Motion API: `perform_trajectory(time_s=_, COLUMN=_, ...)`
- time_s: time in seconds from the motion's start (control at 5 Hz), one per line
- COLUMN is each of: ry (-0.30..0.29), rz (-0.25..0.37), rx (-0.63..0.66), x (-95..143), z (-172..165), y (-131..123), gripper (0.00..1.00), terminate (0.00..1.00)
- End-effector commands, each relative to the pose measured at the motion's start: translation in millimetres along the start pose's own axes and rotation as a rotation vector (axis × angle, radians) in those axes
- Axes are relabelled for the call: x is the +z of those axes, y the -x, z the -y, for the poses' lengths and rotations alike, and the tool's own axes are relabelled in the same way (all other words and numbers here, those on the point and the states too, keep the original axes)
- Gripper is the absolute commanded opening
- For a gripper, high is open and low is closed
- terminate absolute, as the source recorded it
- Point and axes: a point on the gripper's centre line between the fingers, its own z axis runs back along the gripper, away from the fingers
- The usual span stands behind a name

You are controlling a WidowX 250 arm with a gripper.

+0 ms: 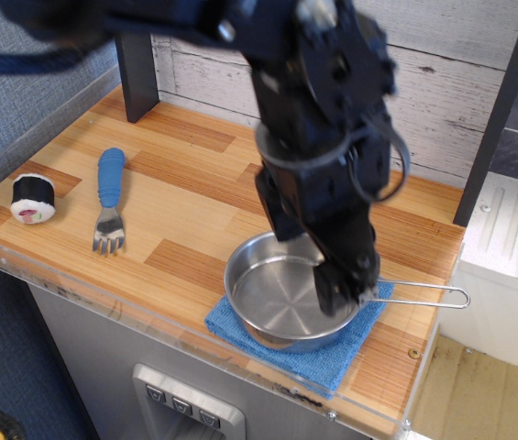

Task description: Put silver pan on top of blue cloth

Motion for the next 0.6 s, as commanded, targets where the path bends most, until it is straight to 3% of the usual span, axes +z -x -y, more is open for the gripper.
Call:
perform_trajectory(time_s=0.0, ry=-0.01, rz=0.034, rx=0.0, x=10.7, z=-3.7, y=-1.1, gripper=1.0, terminate=0.0)
perform_trajectory(time_s=0.2, ry=-0.01, rz=0.034, rx=0.0, x=10.7, z=-3.7, y=-1.1, gripper=1.0, terminate=0.0)
perform_trajectory(time_s=0.4, ry=-0.01, rz=0.034, rx=0.0, x=10.7, z=-3.7, y=-1.1, gripper=1.0, terminate=1.0)
